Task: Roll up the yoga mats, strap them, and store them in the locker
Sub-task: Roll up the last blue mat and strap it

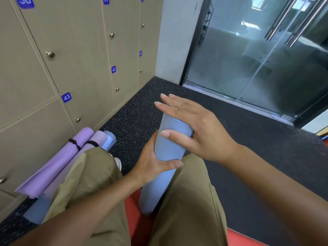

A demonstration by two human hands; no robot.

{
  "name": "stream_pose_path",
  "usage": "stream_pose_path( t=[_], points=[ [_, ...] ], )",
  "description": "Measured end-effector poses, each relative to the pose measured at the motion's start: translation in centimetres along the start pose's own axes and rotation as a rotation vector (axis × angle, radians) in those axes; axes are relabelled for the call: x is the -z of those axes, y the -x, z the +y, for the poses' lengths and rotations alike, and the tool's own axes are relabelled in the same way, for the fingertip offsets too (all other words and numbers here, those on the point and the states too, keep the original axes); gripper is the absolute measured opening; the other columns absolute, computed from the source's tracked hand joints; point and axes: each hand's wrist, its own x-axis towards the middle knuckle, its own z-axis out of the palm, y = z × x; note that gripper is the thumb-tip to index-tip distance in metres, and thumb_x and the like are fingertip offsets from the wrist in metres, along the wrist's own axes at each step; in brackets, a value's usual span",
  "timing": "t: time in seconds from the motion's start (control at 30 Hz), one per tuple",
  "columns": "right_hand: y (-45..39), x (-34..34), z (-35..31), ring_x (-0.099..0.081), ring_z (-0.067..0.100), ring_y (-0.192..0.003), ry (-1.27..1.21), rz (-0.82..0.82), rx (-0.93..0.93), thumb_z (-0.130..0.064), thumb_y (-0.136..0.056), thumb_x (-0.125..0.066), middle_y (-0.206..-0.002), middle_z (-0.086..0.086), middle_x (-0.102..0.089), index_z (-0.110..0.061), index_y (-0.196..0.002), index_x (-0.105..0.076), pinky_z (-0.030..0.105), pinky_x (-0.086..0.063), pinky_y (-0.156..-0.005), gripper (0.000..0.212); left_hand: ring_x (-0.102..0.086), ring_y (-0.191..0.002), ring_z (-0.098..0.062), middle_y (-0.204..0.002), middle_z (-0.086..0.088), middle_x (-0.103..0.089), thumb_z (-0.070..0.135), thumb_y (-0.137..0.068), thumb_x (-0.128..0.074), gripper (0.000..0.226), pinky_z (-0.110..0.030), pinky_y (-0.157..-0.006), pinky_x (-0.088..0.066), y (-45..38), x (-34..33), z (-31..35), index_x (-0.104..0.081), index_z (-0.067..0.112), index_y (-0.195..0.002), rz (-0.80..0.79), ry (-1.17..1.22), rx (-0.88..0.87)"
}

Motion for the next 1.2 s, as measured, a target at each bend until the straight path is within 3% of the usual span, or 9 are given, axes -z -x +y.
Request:
stream_pose_path(
  t=[0.13, 0.2, 0.3, 0.4, 0.6, 0.77, 0.9, 1.1, 1.2],
  points=[
    [-0.2, 0.8, 0.2, -0.024, 0.019, -0.155, 0.066, -0.141, 0.04, -0.054, -0.099, -0.059, -0.165, 0.001, -0.032, -0.029, -0.156, -0.037, 0.047, -0.036, -0.119, 0.067, -0.064, -0.118, -0.007, -0.122, 0.013, -0.07, 0.042, -0.064, -0.09, 0.083, -0.017, -0.094, -0.048, 0.3, 0.1, 0.5, -0.055, 0.003, -0.129, -0.019, -0.015, -0.007],
    [-0.4, 1.3, 0.3, -0.019, 0.021, -0.156, 0.15, -0.224, 0.066, -0.061, -0.098, -0.054, -0.168, 0.002, -0.024, -0.033, -0.16, -0.027, 0.047, -0.035, -0.119, 0.073, -0.062, -0.125, -0.013, -0.13, 0.005, -0.068, 0.045, -0.066, -0.091, 0.09, -0.023, -0.1, -0.049, 0.0, 0.6, 0.5, -0.053, 0.001, -0.135, -0.044, -0.022, -0.001],
    [-0.6, 1.9, 0.6, -0.016, 0.021, -0.157, 0.172, -0.283, 0.063, -0.061, -0.098, -0.055, -0.17, 0.005, -0.02, -0.032, -0.161, -0.024, 0.044, -0.03, -0.123, 0.077, -0.06, -0.13, -0.022, -0.136, -0.005, -0.065, 0.033, -0.068, -0.088, 0.088, -0.034, -0.103, -0.05, -0.3, 0.9, 0.3, -0.049, 0.004, -0.142, -0.067, -0.024, 0.009],
    [-0.4, 2.2, 0.9, -0.016, 0.017, -0.157, 0.053, -0.258, 0.011, -0.051, -0.099, -0.059, -0.168, 0.005, -0.024, -0.025, -0.16, -0.031, 0.038, -0.022, -0.126, 0.072, -0.065, -0.116, -0.006, -0.123, 0.013, -0.07, 0.034, -0.066, -0.085, 0.079, -0.018, -0.091, -0.05, -0.2, 0.1, 0.6, -0.053, 0.01, -0.134, -0.019, -0.032, -0.007],
    [1.5, 3.4, 1.4, -0.025, 0.008, -0.152, -0.071, -0.16, -0.187, -0.047, -0.098, -0.062, -0.163, -0.006, -0.035, -0.027, -0.159, -0.033, 0.038, -0.027, -0.123, 0.07, -0.068, -0.106, -0.014, -0.116, 0.0, -0.07, 0.044, -0.059, -0.088, 0.08, -0.022, -0.082, -0.053, -0.8, -2.2, 0.3, -0.055, 0.022, -0.129, 0.021, -0.038, -0.034],
    [6.5, 5.7, 1.9, -0.038, 0.005, -0.144, -0.161, -0.07, -0.366, -0.045, -0.095, -0.065, -0.158, -0.014, -0.039, -0.024, -0.16, -0.028, 0.032, -0.038, -0.116, 0.078, -0.069, -0.106, -0.018, -0.115, 0.005, -0.07, 0.045, -0.058, -0.089, 0.075, -0.038, -0.084, -0.06, -1.4, -3.9, -0.3, -0.057, 0.033, -0.124, -0.047, -0.086, -0.046],
    [12.4, 7.3, 2.5, -0.039, 0.003, -0.144, -0.124, -0.081, -0.531, -0.043, -0.094, -0.069, -0.161, -0.017, -0.034, -0.029, -0.162, -0.021, 0.031, -0.046, -0.108, 0.084, -0.069, -0.102, -0.009, -0.111, 0.012, -0.07, 0.055, -0.052, -0.089, 0.077, -0.038, -0.084, -0.06, -2.2, -4.9, -0.5, -0.058, 0.035, -0.12, -0.058, -0.149, -0.013],
    [22.9, 8.1, 3.0, -0.054, -0.006, -0.122, -0.025, -0.293, -0.864, -0.049, -0.092, -0.068, -0.143, -0.021, -0.052, -0.037, -0.15, -0.043, 0.023, -0.049, -0.101, 0.064, -0.066, -0.097, 0.002, -0.104, 0.024, -0.067, 0.063, -0.052, -0.085, 0.072, -0.025, -0.077, -0.055, -3.0, -7.0, -0.2, -0.056, 0.037, -0.113, -0.145, -0.264, 0.0],
    [28.9, 7.6, 3.1, -0.059, -0.007, -0.112, -0.014, -0.513, -1.048, -0.049, -0.092, -0.07, -0.131, -0.02, -0.061, -0.035, -0.141, -0.054, 0.026, -0.051, -0.098, 0.054, -0.064, -0.096, 0.0, -0.105, 0.022, -0.064, 0.065, -0.053, -0.086, 0.073, -0.032, -0.076, -0.056, -3.2, -8.8, -0.3, -0.053, 0.038, -0.113, -0.227, -0.37, -0.009]
  ],
)
